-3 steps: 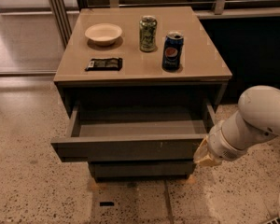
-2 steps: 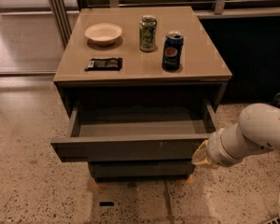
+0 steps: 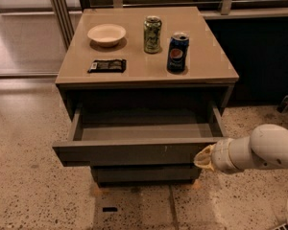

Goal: Close top drawer

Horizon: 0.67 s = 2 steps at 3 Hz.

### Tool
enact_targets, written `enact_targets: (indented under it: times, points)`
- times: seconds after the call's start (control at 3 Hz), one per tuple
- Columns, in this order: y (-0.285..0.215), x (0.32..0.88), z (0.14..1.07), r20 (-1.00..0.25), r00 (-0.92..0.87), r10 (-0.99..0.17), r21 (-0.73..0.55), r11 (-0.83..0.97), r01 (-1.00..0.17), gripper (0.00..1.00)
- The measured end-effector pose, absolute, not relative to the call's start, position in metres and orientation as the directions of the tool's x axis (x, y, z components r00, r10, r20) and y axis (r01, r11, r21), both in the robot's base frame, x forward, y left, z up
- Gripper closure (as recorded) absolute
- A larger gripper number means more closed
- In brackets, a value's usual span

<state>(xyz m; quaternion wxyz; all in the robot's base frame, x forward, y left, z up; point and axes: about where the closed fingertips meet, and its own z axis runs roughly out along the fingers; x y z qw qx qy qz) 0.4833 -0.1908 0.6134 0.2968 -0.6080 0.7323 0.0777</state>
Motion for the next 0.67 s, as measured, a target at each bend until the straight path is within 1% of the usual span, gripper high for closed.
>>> enact_targets:
  times: [0.33, 0.67]
  points:
    - [-0.1897, 0.4824, 0.6163, -0.522, -0.083, -0.849, -0.245, 0.242, -0.939, 1.0]
    - [-0.1875, 0.4857, 0.6174, -0.524, -0.055, -0.85, -0.287, 0.237, -0.928, 1.0]
